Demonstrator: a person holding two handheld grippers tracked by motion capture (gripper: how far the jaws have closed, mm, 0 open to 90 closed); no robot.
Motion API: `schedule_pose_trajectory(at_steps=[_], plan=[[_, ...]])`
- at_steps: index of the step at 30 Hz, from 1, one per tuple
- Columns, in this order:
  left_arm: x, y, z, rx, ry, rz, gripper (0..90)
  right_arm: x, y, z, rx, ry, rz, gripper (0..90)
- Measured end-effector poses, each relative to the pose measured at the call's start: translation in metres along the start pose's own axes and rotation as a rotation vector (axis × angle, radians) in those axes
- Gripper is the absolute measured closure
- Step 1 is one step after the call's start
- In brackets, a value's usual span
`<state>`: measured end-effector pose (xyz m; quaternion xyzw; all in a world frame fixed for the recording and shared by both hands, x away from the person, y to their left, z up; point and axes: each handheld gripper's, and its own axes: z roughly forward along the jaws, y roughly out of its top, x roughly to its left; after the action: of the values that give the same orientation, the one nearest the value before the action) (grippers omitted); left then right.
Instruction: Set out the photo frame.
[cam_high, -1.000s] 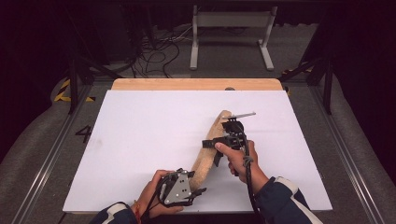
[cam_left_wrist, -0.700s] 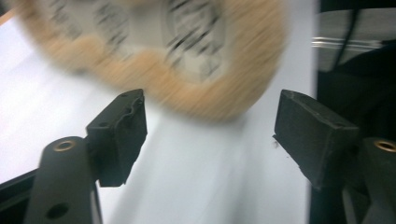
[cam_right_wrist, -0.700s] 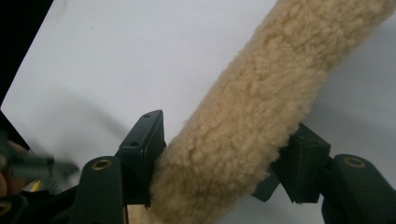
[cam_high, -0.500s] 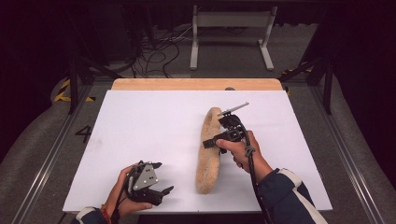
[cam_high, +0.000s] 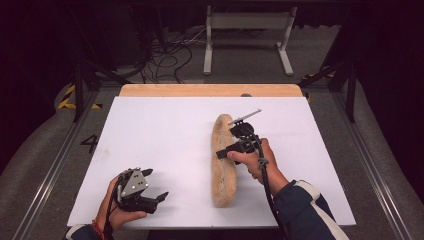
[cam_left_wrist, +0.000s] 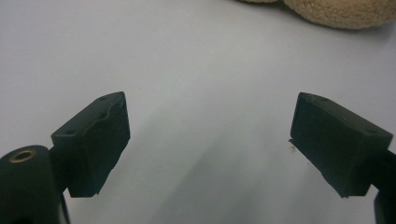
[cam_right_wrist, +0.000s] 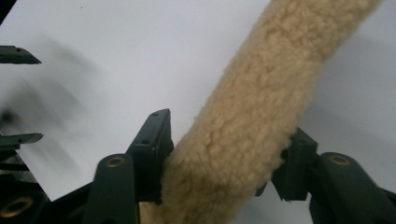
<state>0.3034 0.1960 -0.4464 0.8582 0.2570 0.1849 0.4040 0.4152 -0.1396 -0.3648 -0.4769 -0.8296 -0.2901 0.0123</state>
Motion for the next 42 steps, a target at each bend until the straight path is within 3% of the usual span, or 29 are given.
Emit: schedule_pose_trajectory(at_steps=[7,11,19,24,29,35,37,42], plan=[[0.0,0.0,0.0,-0.007,-0.014,0.003,12.5,0.005,0.005,-0.003,0.015,-0.016,-0.095,59.0],[0.001,0.001,0.001,-0.013,-0.02,-0.002,12.5,0.009,0.008,-0.003,0.031,0.03,-0.17,61.2],[0.001,0.001,0.002,-0.019,-0.026,-0.007,12.6,0.027,0.012,-0.001,0.069,0.076,-0.363,62.2],[0.0,0.003,0.004,-0.018,-0.033,-0.008,12.7,0.032,0.015,-0.001,0.12,0.069,-0.466,62.6],[0.0,0.007,0.008,-0.021,-0.037,-0.007,12.7,0.032,0.016,0.001,0.132,0.081,-0.495,62.0],[0.019,0.018,0.021,-0.042,-0.042,-0.067,13.2,0.028,0.016,0.006,0.107,0.093,-0.49,58.2],[0.032,0.025,0.031,-0.046,-0.018,-0.096,13.5,0.027,0.015,0.004,0.086,0.067,-0.486,52.4],[0.047,0.036,0.044,-0.056,0.002,-0.121,14.5,0.022,0.007,-0.005,0.027,0.024,-0.47,39.8]])
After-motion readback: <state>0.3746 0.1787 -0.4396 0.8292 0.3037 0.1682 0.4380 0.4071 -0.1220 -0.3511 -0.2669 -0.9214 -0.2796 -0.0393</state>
